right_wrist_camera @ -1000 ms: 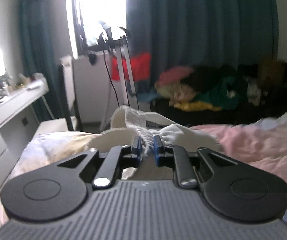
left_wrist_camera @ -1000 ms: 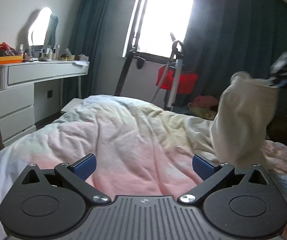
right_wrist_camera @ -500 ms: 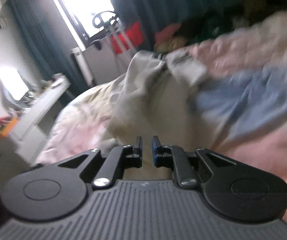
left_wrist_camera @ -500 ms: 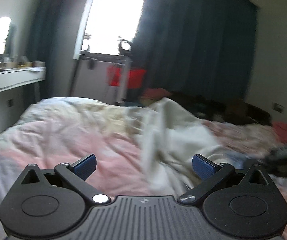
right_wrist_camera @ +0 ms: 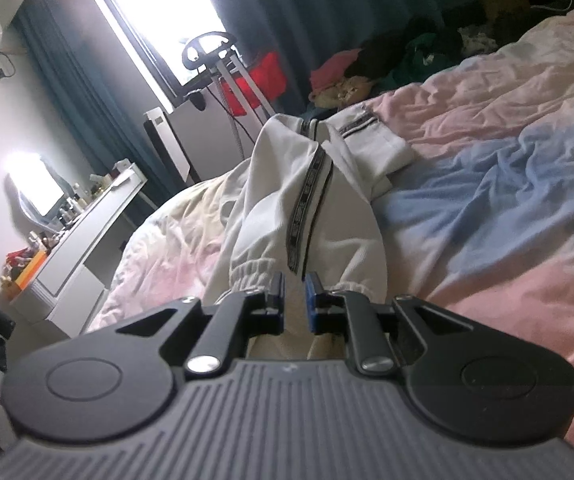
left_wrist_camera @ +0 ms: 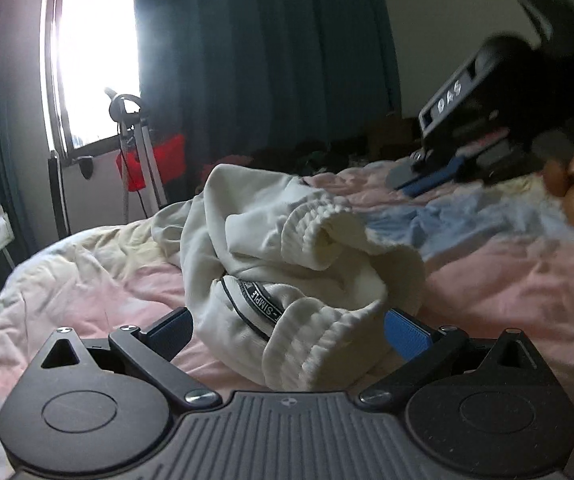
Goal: Fold clothes
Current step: 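Grasp the other ribbed cuff with the left gripper while the right gripper holds its cuff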
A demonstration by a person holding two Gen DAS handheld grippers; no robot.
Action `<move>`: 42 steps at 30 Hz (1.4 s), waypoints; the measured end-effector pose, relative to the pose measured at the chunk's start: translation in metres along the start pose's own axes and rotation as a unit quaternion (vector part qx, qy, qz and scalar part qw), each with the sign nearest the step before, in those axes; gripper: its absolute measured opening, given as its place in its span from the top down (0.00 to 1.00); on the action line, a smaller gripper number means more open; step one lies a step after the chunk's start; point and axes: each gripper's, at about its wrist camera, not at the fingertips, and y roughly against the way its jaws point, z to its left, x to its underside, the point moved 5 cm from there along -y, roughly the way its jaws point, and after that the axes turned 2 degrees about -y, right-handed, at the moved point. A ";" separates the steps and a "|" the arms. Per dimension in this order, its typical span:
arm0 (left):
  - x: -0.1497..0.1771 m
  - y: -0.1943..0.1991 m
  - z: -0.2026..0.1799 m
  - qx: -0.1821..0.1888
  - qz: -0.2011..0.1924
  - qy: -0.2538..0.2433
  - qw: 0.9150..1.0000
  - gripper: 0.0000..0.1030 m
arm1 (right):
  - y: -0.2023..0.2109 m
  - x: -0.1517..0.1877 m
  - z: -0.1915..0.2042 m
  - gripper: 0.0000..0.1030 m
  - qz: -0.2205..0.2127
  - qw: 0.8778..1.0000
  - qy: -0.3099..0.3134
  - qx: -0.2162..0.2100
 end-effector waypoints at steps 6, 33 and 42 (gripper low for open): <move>0.006 -0.032 0.013 -0.018 0.037 0.040 0.998 0.04 | -0.003 -0.002 -0.009 0.77 -0.011 0.999 0.003 0.038; 0.000 0.000 0.125 -0.126 0.025 0.200 0.971 0.88 | -0.006 -0.002 -0.011 0.27 -0.028 0.998 0.003 0.061; -0.023 0.019 0.204 -0.151 0.032 0.192 0.969 0.92 | -0.012 0.003 -0.009 0.27 -0.016 0.998 0.012 0.056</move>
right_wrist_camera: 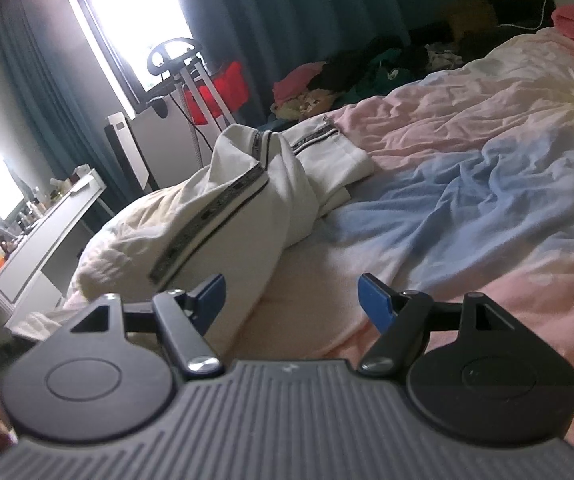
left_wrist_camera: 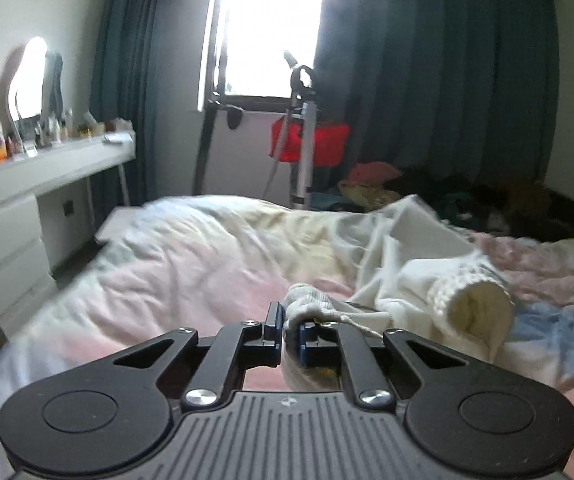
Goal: Fold clothes
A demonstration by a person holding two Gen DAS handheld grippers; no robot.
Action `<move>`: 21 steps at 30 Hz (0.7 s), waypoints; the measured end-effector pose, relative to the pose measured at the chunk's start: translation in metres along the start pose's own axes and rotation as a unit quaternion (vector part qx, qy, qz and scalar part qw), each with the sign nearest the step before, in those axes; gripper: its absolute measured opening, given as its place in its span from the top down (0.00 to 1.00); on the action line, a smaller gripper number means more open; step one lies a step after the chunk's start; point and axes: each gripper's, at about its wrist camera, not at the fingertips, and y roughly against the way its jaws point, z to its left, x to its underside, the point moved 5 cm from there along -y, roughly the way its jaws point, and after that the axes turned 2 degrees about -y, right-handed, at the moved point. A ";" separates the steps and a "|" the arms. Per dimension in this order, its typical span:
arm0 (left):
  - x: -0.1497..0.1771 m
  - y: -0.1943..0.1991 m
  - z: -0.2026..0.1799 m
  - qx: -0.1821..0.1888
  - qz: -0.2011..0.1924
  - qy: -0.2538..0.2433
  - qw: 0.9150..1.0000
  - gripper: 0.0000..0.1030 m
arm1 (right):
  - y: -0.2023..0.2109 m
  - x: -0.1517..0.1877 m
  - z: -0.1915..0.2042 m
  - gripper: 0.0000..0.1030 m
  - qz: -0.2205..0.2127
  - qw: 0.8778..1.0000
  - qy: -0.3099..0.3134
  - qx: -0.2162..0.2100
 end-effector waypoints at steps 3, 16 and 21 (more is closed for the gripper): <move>0.009 -0.017 0.023 -0.003 0.043 0.009 0.999 0.92 | -0.006 0.004 0.005 0.27 0.015 1.000 0.006 -0.004; 0.031 -0.031 0.042 0.009 0.062 0.083 0.995 0.91 | -0.032 0.024 0.079 0.27 -0.022 0.990 0.092 -0.106; 0.036 -0.039 0.039 -0.004 0.065 0.089 0.994 0.91 | -0.056 0.039 0.121 0.28 -0.035 0.971 0.186 -0.143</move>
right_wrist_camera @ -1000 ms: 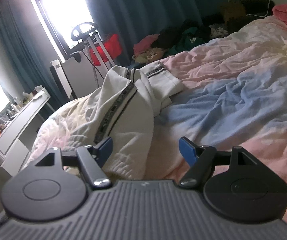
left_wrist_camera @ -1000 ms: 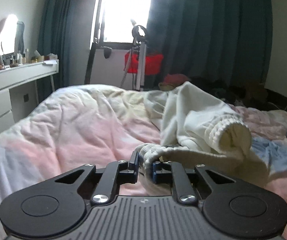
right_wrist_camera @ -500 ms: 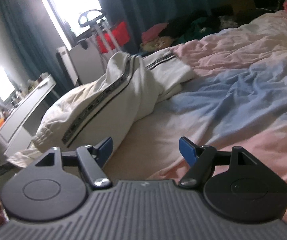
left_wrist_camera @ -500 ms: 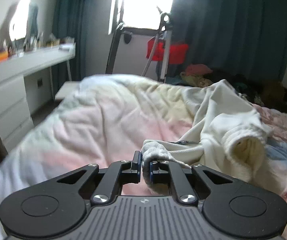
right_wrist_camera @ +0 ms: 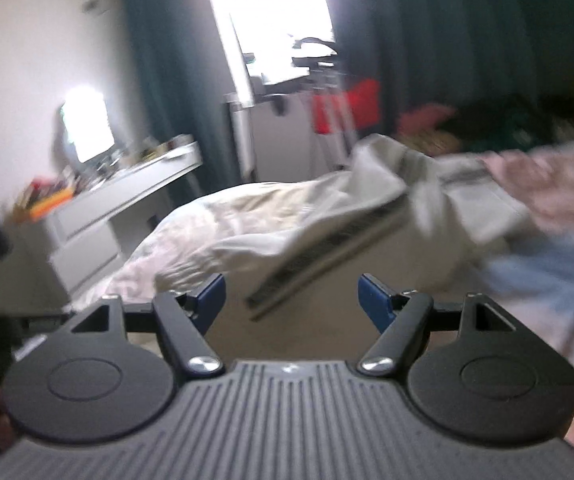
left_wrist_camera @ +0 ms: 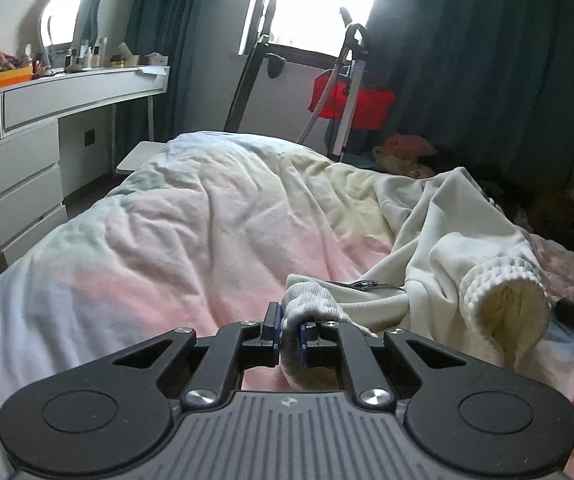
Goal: Fold clothes
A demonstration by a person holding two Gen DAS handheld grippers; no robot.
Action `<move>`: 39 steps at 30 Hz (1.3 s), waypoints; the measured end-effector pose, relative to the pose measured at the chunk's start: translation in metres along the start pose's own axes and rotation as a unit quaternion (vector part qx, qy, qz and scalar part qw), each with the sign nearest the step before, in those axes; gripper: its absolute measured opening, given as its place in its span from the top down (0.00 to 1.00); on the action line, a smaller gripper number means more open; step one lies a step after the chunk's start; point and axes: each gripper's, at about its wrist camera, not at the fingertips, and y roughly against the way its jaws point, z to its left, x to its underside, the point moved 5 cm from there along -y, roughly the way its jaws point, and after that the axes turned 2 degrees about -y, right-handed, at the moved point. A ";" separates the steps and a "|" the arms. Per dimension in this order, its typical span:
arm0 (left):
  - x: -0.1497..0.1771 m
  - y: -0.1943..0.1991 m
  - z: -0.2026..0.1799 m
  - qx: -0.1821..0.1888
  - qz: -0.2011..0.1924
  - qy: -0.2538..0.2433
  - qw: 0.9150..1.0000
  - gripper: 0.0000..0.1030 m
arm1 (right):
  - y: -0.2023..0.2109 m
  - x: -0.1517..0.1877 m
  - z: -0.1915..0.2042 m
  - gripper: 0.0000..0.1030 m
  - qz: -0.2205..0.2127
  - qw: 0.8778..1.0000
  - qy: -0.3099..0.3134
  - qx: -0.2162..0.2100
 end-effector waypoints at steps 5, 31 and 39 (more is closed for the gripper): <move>0.005 0.002 -0.011 -0.021 -0.014 -0.033 0.999 0.90 | -0.032 0.033 0.019 0.28 0.060 0.995 0.082 -0.004; 0.017 -0.002 -0.012 -0.018 0.005 -0.030 0.999 0.85 | 0.019 0.029 -0.100 0.25 0.097 0.959 -0.182 0.196; 0.020 -0.004 -0.012 -0.026 0.008 -0.037 0.999 0.80 | -0.001 0.019 -0.072 0.33 0.061 0.982 -0.074 0.164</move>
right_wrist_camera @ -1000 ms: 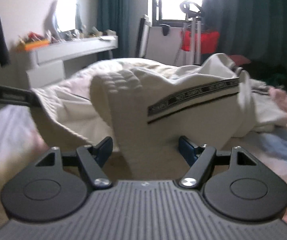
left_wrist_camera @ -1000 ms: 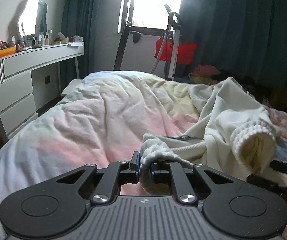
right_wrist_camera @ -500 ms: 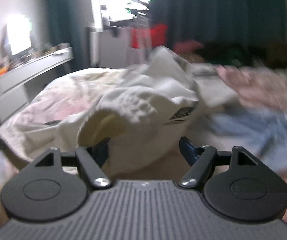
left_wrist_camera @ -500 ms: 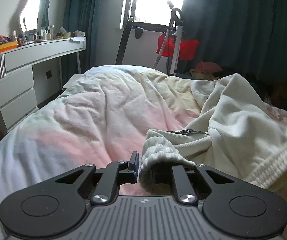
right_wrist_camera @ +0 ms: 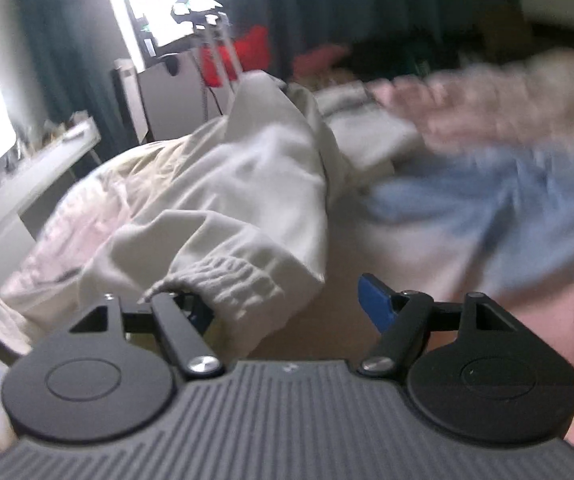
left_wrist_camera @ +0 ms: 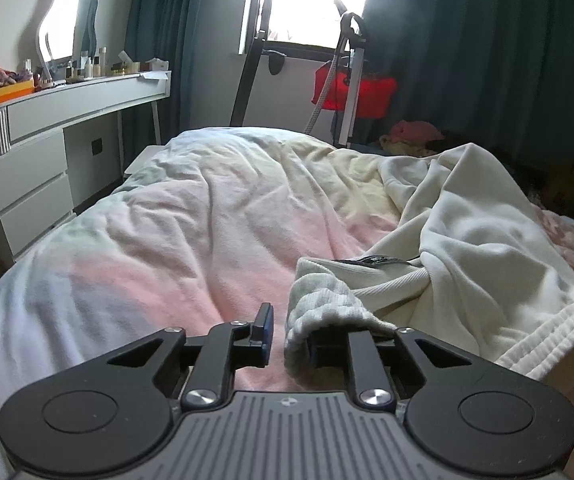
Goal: Fold clothes
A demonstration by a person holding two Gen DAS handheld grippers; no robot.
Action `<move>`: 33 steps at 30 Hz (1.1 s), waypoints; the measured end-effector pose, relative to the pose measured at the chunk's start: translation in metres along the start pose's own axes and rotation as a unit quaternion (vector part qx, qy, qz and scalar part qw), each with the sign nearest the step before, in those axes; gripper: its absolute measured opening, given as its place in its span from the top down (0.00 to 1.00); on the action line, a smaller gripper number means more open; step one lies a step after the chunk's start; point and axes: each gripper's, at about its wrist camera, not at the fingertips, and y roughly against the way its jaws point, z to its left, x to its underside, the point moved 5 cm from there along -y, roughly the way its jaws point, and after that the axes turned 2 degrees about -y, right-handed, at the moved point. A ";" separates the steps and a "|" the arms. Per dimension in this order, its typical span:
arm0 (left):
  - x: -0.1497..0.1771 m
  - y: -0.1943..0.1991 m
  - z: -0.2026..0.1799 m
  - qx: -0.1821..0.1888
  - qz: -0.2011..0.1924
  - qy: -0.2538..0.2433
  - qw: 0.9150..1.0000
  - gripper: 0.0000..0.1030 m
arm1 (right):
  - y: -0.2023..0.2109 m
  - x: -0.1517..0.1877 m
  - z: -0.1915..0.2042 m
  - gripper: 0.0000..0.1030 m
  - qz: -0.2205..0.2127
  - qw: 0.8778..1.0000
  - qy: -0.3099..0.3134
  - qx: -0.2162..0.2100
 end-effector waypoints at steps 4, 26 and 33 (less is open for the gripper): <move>0.004 -0.003 -0.002 0.001 0.006 -0.006 1.000 0.77 | -0.009 0.001 0.007 0.59 -0.003 1.000 0.029 -0.004; -0.017 0.027 0.012 0.049 -0.043 0.026 0.998 0.90 | 0.080 0.017 -0.001 0.80 0.043 0.998 0.012 -0.034; 0.005 0.003 0.020 0.052 0.064 0.031 0.996 0.84 | 0.076 0.027 0.004 0.76 0.081 0.996 0.018 -0.043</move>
